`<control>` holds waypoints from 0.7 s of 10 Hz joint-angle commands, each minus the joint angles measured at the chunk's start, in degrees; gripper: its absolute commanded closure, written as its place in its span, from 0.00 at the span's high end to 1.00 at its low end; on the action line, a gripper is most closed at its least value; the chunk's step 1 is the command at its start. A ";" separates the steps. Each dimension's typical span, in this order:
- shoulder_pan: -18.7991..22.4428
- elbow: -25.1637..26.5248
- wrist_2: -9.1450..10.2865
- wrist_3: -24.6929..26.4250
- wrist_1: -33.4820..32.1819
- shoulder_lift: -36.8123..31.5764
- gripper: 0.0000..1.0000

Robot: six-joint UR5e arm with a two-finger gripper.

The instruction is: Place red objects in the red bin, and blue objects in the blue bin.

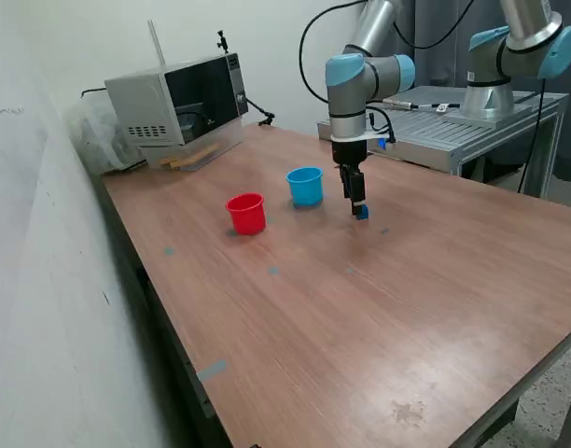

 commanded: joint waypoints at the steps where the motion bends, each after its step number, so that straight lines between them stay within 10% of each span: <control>1: -1.31 0.92 -0.24 0.18 -0.57 0.63 1.00; 7: -0.70 1.36 0.38 -3.94 -0.22 0.63 1.00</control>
